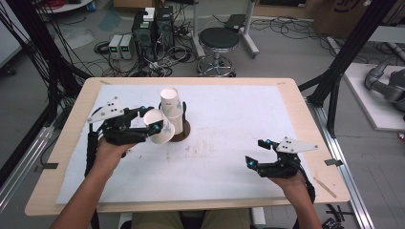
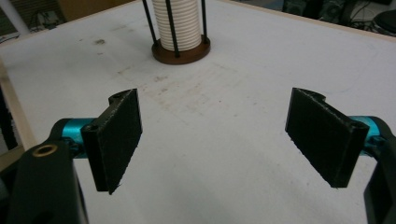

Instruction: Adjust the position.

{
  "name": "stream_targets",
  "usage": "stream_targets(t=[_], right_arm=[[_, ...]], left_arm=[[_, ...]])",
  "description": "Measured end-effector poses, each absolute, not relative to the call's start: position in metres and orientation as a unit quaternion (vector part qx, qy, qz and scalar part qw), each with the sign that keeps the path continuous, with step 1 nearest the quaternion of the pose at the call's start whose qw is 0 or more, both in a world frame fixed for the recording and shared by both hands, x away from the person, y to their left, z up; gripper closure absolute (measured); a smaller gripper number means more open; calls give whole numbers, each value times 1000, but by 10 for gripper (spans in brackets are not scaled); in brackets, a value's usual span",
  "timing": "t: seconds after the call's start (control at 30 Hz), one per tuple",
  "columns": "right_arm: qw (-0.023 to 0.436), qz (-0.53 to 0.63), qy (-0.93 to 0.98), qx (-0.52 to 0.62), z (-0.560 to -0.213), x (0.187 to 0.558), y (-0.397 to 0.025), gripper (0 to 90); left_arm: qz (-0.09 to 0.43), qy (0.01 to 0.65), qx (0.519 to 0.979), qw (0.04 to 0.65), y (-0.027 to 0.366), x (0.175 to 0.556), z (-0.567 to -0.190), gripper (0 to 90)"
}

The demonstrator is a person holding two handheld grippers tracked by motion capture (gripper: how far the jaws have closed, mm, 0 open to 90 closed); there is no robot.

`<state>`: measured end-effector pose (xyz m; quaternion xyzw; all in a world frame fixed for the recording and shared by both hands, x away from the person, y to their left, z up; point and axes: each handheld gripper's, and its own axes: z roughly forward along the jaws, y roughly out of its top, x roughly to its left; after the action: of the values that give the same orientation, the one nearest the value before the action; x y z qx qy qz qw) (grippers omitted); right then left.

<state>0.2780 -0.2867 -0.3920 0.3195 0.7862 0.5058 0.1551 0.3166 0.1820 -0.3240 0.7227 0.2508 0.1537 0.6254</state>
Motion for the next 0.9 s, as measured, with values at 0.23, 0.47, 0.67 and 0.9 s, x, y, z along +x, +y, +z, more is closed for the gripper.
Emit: stream_targets(t=[0.23,0.47,0.67,0.9], right_arm=[[129,528,793,274,-387,280,-272,189],[103,537,805,230,-378,288,-245,189],[86,546,808,204,-375,295,-223,189],[72,556,806,187,-378,298,-210,189]], left_arm=[[128,228,739,621,164,310,-333,367],[110,209,747,621,151,308,-333,367],[99,196,758,615,141,306,-336,368],[79,185,765,612,126,306,-339,369]])
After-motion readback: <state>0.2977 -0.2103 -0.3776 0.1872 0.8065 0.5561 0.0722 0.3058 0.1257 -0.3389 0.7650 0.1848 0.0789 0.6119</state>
